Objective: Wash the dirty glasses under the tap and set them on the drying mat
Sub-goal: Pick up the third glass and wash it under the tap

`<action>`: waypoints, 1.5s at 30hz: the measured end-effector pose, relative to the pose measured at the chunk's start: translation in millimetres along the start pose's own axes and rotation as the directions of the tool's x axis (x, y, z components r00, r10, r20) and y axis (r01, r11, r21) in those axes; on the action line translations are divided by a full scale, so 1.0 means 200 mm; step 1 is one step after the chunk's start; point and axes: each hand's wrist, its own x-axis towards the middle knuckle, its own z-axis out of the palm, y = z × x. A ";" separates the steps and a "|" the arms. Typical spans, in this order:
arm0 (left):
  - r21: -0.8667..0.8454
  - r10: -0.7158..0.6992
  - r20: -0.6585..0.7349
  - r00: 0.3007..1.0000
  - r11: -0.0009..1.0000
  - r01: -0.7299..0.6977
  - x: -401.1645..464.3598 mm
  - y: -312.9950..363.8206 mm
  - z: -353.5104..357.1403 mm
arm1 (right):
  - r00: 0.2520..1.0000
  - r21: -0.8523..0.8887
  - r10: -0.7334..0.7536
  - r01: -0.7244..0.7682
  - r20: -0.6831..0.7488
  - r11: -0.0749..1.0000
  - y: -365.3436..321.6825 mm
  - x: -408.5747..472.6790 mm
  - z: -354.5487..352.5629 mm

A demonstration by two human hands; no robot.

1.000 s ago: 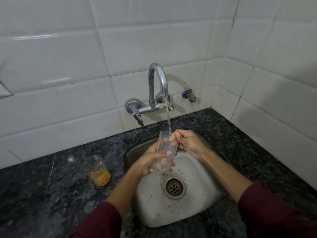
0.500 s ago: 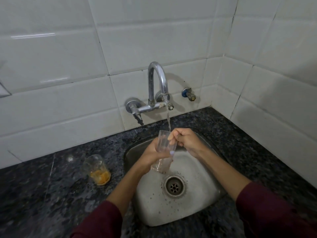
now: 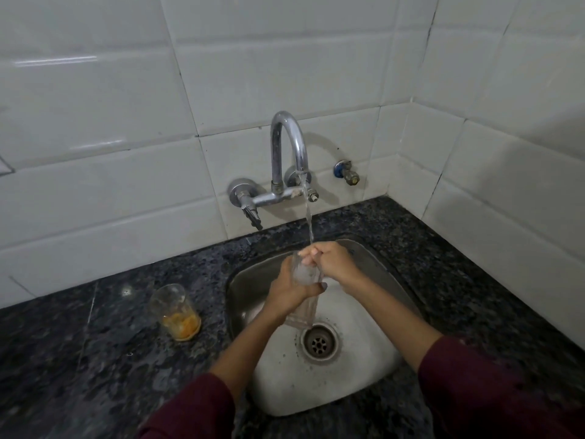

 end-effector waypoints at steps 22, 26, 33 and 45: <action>-0.729 -0.162 0.085 0.983 0.663 0.172 0.08 -0.07 0.06 | 0.929 0.311 0.119 -0.235 0.350 0.921 0.25 -0.18 0.09; -0.388 -0.064 -0.054 0.996 0.921 0.039 0.14 0.01 -0.05 | 0.979 -0.392 -0.125 0.179 0.159 0.902 0.16 -0.15 0.03; -0.448 0.093 -0.022 0.995 0.889 -0.093 0.09 0.11 -0.14 | 0.964 -0.367 -0.169 0.236 0.205 0.900 0.10 -0.14 -0.06; -0.491 0.121 0.104 0.987 0.869 -0.054 0.08 0.14 -0.18 | 0.984 -0.504 -0.048 0.130 0.173 0.854 -0.01 -0.13 -0.10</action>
